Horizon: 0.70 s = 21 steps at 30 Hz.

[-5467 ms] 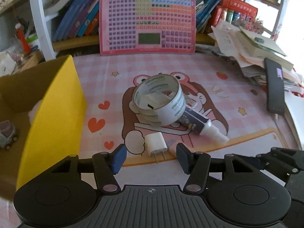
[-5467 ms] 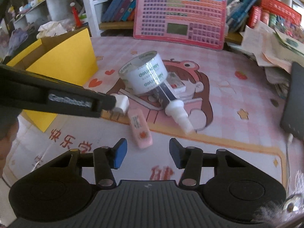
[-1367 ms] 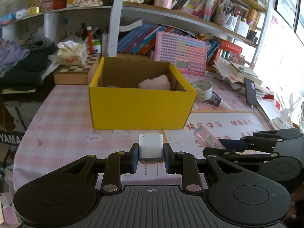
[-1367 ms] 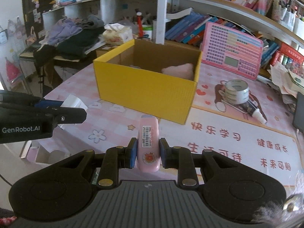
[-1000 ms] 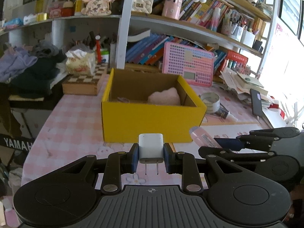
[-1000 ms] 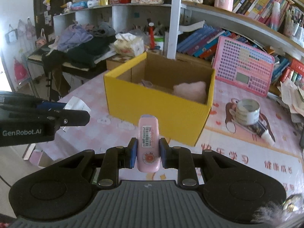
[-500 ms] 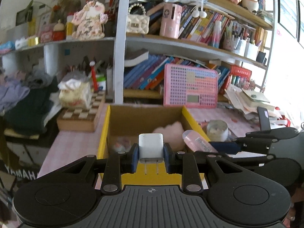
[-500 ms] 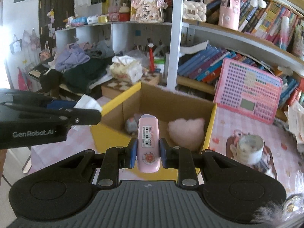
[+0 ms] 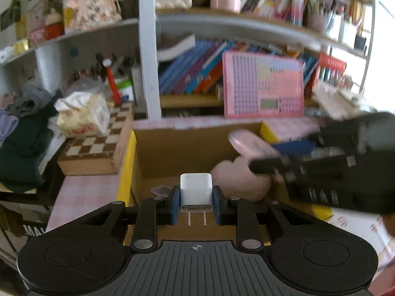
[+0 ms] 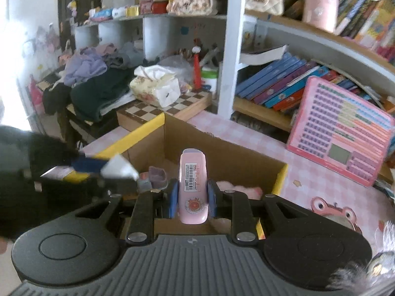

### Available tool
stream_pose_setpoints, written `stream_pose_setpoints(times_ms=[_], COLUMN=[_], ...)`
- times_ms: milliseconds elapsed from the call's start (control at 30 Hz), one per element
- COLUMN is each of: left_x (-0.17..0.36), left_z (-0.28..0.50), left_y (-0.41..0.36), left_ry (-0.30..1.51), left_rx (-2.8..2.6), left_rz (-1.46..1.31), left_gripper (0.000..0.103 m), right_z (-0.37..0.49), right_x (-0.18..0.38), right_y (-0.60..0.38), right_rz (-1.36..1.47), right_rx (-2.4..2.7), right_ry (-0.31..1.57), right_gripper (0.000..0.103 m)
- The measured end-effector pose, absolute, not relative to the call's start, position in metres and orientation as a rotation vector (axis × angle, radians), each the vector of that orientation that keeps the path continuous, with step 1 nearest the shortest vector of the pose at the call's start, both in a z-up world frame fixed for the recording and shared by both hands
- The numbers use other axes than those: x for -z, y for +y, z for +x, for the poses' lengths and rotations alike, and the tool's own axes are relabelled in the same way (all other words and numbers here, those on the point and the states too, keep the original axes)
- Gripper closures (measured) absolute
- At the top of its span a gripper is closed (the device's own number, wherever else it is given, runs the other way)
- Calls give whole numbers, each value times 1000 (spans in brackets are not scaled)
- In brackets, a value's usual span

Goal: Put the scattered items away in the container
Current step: 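Lower both tools into the box and open them, releasing tube and plug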

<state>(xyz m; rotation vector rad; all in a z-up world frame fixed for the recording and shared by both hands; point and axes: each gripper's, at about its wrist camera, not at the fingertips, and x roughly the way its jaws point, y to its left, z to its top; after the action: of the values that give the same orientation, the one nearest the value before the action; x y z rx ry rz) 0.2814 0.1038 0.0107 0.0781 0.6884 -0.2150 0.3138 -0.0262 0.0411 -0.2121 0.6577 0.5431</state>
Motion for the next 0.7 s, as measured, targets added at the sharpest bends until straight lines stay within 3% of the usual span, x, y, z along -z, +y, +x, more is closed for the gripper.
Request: stream_pose_setpoints(times_ms=[300, 700], left_x=[25, 43], left_z=[324, 340], left_y=[91, 81], left_ry=[862, 960], left_rx=[233, 231], left_rz=[57, 47], left_gripper=[78, 78], right_z=[392, 439], right_x=[-12, 32], right_y=[7, 38], right_rz=[-162, -166], right_rx=[-632, -601], right_ry=[865, 1036], right_gripper=[80, 80])
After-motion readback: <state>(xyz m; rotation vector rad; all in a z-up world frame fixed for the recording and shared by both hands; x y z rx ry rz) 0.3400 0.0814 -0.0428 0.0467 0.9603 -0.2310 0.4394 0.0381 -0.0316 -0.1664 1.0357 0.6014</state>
